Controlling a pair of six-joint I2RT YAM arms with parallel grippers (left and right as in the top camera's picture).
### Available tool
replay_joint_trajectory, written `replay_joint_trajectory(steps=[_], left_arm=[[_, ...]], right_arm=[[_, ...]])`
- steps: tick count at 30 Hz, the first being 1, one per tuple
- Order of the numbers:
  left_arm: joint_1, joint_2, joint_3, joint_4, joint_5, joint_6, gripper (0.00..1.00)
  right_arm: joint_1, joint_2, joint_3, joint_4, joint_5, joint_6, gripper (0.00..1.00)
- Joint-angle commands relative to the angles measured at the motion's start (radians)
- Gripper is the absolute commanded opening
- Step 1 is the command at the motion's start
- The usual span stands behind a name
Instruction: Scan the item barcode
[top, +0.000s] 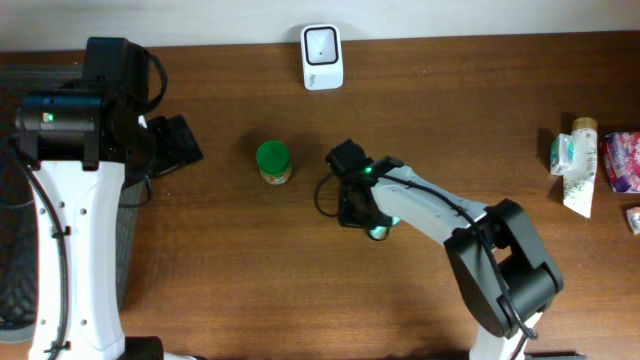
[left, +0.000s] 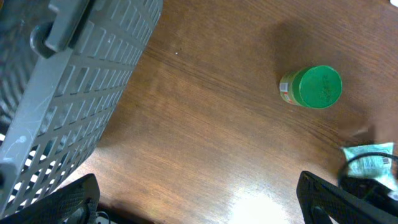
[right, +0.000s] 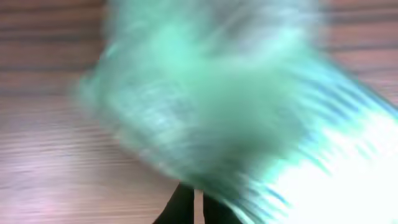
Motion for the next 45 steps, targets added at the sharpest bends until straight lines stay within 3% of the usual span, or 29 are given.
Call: replay_joint_trajectory(steps=[1,4,6,9,10,12,13,17,23,25,30,32,35,36,39,42,45], left_arm=[[0.004,-0.016,0.011,0.0,0.0,-0.013,0.99],[0.004,-0.016,0.011,0.0,0.0,-0.013,0.99],[0.004,-0.016,0.011,0.0,0.0,-0.013,0.99],[0.004,-0.016,0.011,0.0,0.0,-0.013,0.99],[0.004,-0.016,0.011,0.0,0.0,-0.013,0.99],[0.004,-0.016,0.011,0.0,0.0,-0.013,0.99],[0.004,-0.016,0.011,0.0,0.0,-0.013,0.99],[0.004,-0.016,0.011,0.0,0.0,-0.013,0.99],[0.004,-0.016,0.011,0.0,0.0,-0.013,0.99],[0.004,-0.016,0.011,0.0,0.0,-0.013,0.99],[0.004,-0.016,0.011,0.0,0.0,-0.012,0.99],[0.004,-0.016,0.011,0.0,0.0,-0.013,0.99],[0.004,-0.016,0.011,0.0,0.0,-0.013,0.99],[0.004,-0.016,0.011,0.0,0.0,-0.013,0.99],[0.004,-0.016,0.011,0.0,0.0,-0.013,0.99],[0.004,-0.016,0.011,0.0,0.0,-0.013,0.99],[0.004,-0.016,0.011,0.0,0.0,-0.013,0.99]], right_arm=[[-0.106,-0.071,0.023,-0.037,0.119,-0.018,0.04],[-0.207,-0.073,0.057,-0.023,-0.048,-0.266,0.06],[-0.264,-0.073,0.098,-0.042,-0.222,-0.355,0.25],[-0.337,-0.073,0.127,-0.067,-0.364,-0.443,0.3],[-0.374,-0.073,0.133,-0.068,-0.427,-0.497,0.37],[-0.48,-0.073,0.133,-0.057,-0.534,-0.604,0.75],[-0.522,-0.073,0.132,-0.051,-0.556,-0.633,0.82],[-0.644,-0.063,0.128,-0.041,-0.697,-0.792,0.89],[-0.634,0.068,0.128,0.039,-0.746,-0.808,0.91],[-0.634,0.134,0.128,0.057,-0.862,-0.875,0.91],[-0.602,0.24,0.128,0.068,-0.893,-0.901,0.88],[-0.579,0.261,0.128,0.068,-0.892,-0.901,0.72],[-0.555,0.268,0.128,0.058,-0.867,-0.856,0.61],[-0.553,0.268,0.128,0.044,-0.867,-0.856,0.52],[-0.553,0.268,0.128,0.013,-0.867,-0.856,0.04],[-0.553,0.267,0.128,-0.013,-0.927,-0.856,0.04],[-0.562,0.246,0.128,-0.014,-1.202,-0.895,0.04]])
